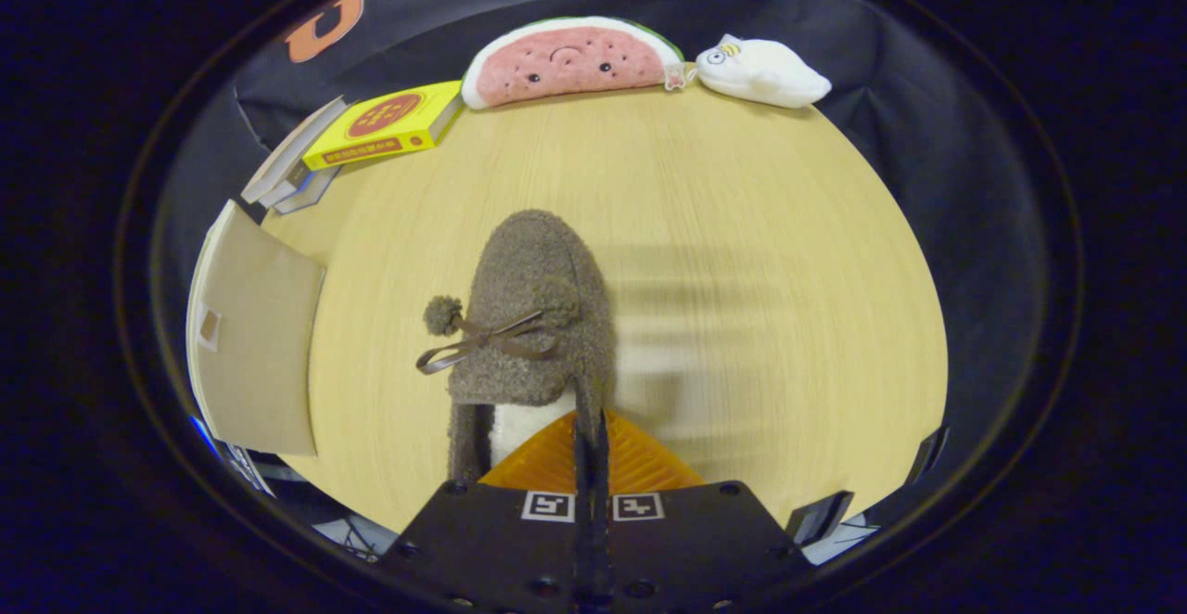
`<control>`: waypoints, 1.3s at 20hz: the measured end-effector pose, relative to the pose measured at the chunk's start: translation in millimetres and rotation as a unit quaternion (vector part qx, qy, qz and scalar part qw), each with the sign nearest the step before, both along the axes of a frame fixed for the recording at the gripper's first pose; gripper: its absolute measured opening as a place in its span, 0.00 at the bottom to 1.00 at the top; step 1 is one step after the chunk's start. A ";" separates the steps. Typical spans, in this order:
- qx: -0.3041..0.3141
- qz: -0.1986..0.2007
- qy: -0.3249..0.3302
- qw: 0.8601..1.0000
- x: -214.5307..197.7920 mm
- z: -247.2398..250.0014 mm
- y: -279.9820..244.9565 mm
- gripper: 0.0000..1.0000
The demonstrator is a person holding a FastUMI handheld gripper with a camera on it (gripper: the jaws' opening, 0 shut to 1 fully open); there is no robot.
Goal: Open the storage box then place both shoes into the box .Put the left shoe in first, then the right shoe, with the right side of both shoes facing outward in a uniform manner.
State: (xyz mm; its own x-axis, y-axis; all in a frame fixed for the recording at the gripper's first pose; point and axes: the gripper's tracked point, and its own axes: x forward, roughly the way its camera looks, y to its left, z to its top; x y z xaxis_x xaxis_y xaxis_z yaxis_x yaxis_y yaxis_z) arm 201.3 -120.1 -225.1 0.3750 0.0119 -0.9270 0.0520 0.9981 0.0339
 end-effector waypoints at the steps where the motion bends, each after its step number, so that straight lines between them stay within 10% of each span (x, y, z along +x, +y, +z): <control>1: 0.008 -0.006 0.002 1.000 -2.3 2.6 0.9 0.00; 11: 0.051 -0.012 -0.080 0.995 -27.7 122.0 44.3 0.00; 26: 0.120 0.050 -0.128 0.983 -48.4 197.8 276.6 0.00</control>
State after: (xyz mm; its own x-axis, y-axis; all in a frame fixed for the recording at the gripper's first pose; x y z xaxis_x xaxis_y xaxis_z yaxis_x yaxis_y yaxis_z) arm 152.8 156.4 -27.2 0.5808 0.2669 -0.7691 -0.0869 0.9597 0.2674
